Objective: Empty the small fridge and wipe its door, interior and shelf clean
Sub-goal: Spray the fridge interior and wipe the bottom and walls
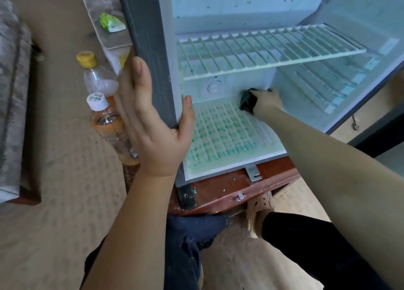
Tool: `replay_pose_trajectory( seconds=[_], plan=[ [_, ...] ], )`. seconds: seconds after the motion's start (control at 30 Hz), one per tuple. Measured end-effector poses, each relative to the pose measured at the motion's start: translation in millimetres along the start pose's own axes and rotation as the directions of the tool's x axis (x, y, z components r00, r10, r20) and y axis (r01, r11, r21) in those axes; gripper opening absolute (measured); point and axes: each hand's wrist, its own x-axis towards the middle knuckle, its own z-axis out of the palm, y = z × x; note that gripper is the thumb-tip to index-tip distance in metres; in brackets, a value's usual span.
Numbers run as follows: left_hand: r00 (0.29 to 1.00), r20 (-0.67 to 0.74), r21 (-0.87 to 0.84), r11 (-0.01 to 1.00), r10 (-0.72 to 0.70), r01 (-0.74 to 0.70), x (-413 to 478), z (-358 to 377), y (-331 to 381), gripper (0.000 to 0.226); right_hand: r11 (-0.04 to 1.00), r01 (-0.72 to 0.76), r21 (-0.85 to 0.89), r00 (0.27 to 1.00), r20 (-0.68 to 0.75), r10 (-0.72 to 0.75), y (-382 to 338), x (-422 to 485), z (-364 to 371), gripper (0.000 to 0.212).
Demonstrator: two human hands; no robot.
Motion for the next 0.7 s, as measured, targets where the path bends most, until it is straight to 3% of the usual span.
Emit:
replay_pose_trajectory(
  seconds=[0.23, 0.4, 0.57, 0.7],
  plan=[
    [1.000, -0.014, 0.018, 0.999, -0.026, 0.026, -2, 1, 2, 0.061, 0.995, 0.057, 0.076, 0.994, -0.102, -0.049, -25, -2, 10, 0.053],
    [0.999, 0.007, 0.029, 0.999, -0.031, 0.031, -2, 0, 3, 0.065, 0.933, 0.162, 0.320, 0.987, -0.067, -0.148, -46, -6, 15, 0.041],
    [0.999, -0.013, 0.040, 0.999, -0.035, 0.036, -2, 1, 5, 0.063, 0.912, 0.319, 0.259, 0.942, 0.023, -0.336, -24, -18, 5, 0.044],
    [0.998, -0.034, 0.041, 0.998, -0.053, 0.054, 0, 0, 6, 0.062, 0.862, 0.459, 0.214, 0.885, -0.019, -0.466, 6, -68, 1, 0.049]
  ],
)
